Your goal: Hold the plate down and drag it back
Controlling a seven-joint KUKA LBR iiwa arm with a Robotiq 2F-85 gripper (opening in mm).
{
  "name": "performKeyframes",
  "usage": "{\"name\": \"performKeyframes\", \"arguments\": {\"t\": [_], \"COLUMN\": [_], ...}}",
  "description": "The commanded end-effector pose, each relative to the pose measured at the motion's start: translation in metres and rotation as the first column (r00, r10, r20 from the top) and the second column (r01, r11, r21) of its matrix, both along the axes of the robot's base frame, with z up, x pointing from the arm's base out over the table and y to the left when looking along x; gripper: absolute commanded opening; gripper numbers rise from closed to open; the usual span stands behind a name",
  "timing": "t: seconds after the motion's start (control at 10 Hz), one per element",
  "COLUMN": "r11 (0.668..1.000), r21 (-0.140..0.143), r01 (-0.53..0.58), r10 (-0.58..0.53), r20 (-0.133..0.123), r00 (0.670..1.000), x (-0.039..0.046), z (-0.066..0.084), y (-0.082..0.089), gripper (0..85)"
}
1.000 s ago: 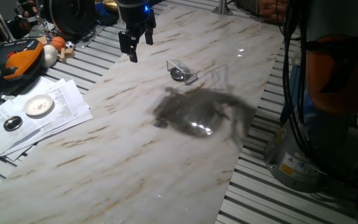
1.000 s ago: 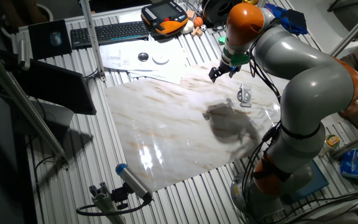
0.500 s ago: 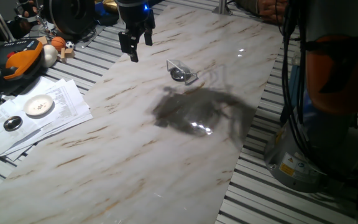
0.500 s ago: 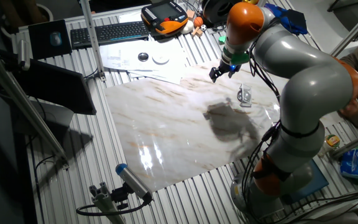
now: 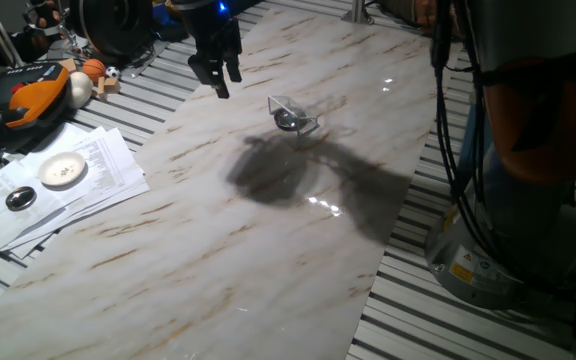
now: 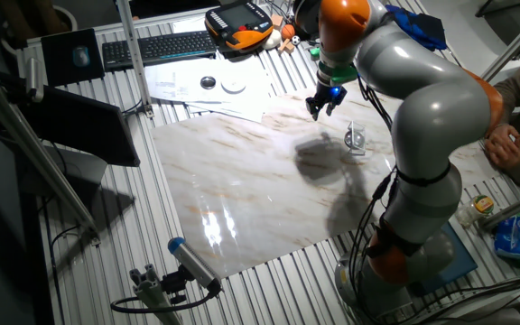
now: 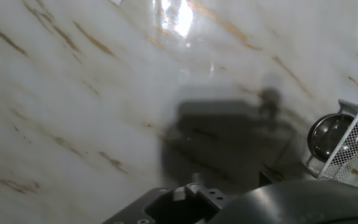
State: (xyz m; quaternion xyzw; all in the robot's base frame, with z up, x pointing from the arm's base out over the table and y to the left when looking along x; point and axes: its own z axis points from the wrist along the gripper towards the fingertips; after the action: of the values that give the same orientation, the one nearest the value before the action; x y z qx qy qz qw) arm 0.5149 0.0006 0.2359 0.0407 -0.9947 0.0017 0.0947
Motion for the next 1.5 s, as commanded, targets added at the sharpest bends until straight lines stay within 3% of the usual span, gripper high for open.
{"name": "performKeyframes", "arguments": {"t": [0.0, 1.2, 1.4], "r11": [1.000, 1.000, 0.999], "r21": [0.000, 0.006, 0.010], "r01": [-0.002, -0.023, -0.038], "r10": [0.002, 0.023, 0.038], "r20": [0.001, 0.013, 0.006], "r00": [1.000, 1.000, 0.999], "x": [-0.0002, -0.0009, -0.0007], "z": [-0.0002, -0.0008, -0.0006], "y": [0.0000, -0.0001, -0.0005], "gripper": [0.0, 0.0, 0.0]}}
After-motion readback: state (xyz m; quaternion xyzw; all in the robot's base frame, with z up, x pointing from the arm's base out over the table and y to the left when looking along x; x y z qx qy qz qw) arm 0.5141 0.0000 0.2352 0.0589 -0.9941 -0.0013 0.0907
